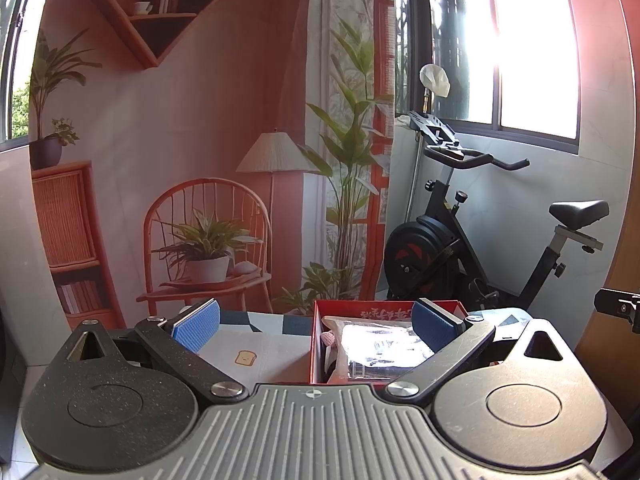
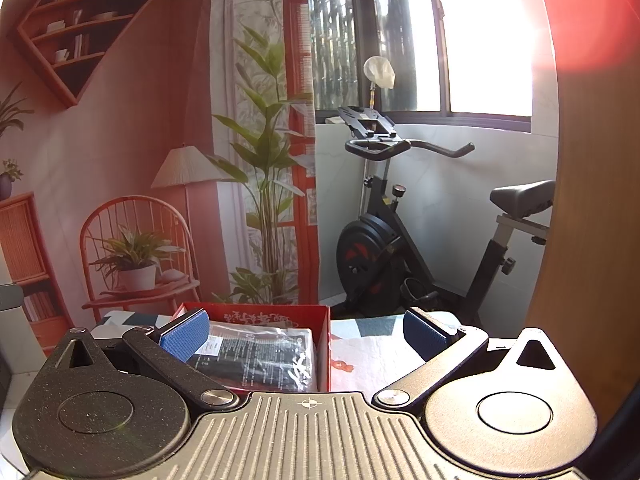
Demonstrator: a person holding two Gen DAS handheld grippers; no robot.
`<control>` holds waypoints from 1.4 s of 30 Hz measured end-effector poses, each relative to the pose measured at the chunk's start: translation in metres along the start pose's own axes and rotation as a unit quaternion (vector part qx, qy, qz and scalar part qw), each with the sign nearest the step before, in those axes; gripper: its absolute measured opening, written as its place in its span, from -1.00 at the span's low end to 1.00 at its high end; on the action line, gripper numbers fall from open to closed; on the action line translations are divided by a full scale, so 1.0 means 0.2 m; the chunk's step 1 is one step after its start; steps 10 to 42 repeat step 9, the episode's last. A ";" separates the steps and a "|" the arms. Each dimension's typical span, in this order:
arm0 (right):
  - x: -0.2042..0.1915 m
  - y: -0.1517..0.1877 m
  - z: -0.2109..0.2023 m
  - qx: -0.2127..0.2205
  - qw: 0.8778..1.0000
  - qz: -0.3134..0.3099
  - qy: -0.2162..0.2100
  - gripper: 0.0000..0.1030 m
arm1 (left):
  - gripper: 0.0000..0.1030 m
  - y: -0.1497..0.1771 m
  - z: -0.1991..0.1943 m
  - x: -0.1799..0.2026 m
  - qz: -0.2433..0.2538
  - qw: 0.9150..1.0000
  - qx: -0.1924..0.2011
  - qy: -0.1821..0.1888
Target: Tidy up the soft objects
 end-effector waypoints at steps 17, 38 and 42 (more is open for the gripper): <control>0.00 0.00 0.00 0.000 1.000 -0.001 0.000 0.99 | 1.00 0.01 0.00 0.00 0.002 1.000 0.003 0.001; 0.00 0.00 0.00 0.000 1.000 -0.001 0.000 0.99 | 1.00 0.01 0.00 0.00 0.002 1.000 0.003 0.001; 0.00 0.00 0.00 0.000 1.000 -0.001 0.000 0.99 | 1.00 0.01 0.00 0.00 0.002 1.000 0.003 0.001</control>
Point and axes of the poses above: each gripper's, at about its wrist camera, not at the fingertips, and z roughly the way its jaws point, x to its right, y to its underside, the point moved 4 cm from there along z, roughly the way its jaws point, and after that the axes turned 3 degrees about -y, right-handed, at the moved point
